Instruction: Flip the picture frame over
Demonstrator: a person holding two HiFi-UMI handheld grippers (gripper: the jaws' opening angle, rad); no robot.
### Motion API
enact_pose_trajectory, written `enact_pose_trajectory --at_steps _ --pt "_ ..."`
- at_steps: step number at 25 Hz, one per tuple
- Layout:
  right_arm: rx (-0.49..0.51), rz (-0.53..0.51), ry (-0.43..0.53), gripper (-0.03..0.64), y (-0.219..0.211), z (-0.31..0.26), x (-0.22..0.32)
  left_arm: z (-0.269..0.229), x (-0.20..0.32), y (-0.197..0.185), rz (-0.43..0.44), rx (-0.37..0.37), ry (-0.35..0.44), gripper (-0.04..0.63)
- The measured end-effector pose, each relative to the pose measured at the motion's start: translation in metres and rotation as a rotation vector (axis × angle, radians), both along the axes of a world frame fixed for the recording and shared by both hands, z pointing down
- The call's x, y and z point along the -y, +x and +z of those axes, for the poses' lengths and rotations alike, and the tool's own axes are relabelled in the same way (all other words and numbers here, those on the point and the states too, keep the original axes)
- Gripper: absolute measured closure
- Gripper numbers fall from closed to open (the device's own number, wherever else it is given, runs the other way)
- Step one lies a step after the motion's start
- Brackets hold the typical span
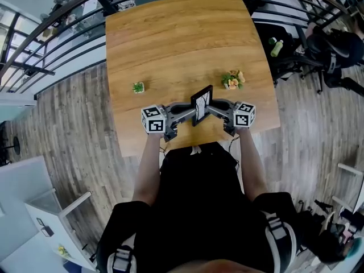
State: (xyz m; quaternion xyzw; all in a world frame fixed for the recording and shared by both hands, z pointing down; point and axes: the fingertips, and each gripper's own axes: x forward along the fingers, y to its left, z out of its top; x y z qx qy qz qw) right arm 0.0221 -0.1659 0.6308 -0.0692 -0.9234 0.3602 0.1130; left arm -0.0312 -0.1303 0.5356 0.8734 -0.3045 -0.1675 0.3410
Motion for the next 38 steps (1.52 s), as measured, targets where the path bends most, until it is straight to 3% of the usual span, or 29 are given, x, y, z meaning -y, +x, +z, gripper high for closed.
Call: enact_pose_trajectory --at_steps 21,25,38 --pt "-0.102 0.011 0.061 0.523 -0.007 0.024 0.010 0.053 0.006 -0.033 -0.345 0.191 -0.216 0.518" --pt "-0.133 0.032 0.085 0.528 -0.003 0.028 0.014 0.063 0.012 -0.035 -0.419 0.271 -0.259 0.512" --pt "-0.239 0.088 0.146 0.528 -0.002 0.052 0.017 0.093 0.016 -0.040 -0.578 0.393 -0.362 0.506"
